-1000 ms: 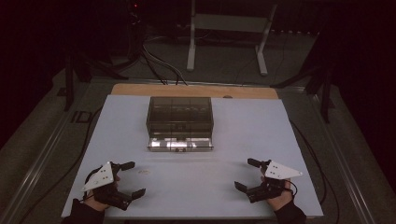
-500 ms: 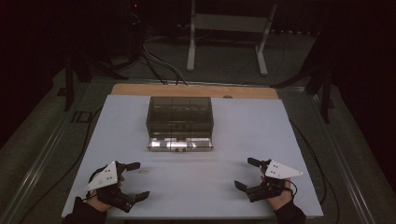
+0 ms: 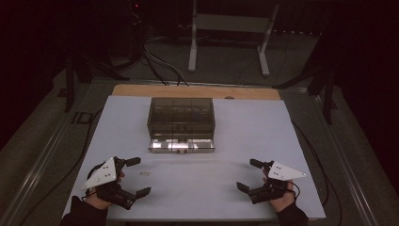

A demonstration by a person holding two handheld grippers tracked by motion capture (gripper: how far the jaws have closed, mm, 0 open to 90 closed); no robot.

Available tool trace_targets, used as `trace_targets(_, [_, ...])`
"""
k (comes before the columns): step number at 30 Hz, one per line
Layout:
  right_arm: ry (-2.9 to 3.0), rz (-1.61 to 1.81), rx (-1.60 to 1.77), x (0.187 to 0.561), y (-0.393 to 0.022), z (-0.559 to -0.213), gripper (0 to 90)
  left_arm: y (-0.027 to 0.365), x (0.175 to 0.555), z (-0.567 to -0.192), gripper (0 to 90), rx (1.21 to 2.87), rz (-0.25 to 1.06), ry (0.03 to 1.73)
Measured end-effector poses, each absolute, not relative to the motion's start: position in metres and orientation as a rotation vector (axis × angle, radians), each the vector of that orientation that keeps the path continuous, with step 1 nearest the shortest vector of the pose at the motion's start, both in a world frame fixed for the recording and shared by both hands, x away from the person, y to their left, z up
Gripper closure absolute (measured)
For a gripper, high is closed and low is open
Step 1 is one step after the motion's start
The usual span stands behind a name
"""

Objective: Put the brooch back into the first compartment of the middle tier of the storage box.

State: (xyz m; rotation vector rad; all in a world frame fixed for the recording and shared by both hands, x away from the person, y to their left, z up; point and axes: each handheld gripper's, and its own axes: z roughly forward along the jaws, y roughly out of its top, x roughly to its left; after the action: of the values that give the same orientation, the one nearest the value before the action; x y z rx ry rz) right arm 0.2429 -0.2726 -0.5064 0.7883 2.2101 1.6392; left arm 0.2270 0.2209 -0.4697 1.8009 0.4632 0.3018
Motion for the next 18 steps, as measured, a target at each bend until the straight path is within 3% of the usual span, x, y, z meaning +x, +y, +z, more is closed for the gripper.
trace_targets(18, [2.202,1.647,0.790,0.243,-0.273,-0.506,0.0,0.230,0.246,-0.457,0.3,1.758,0.351,0.511])
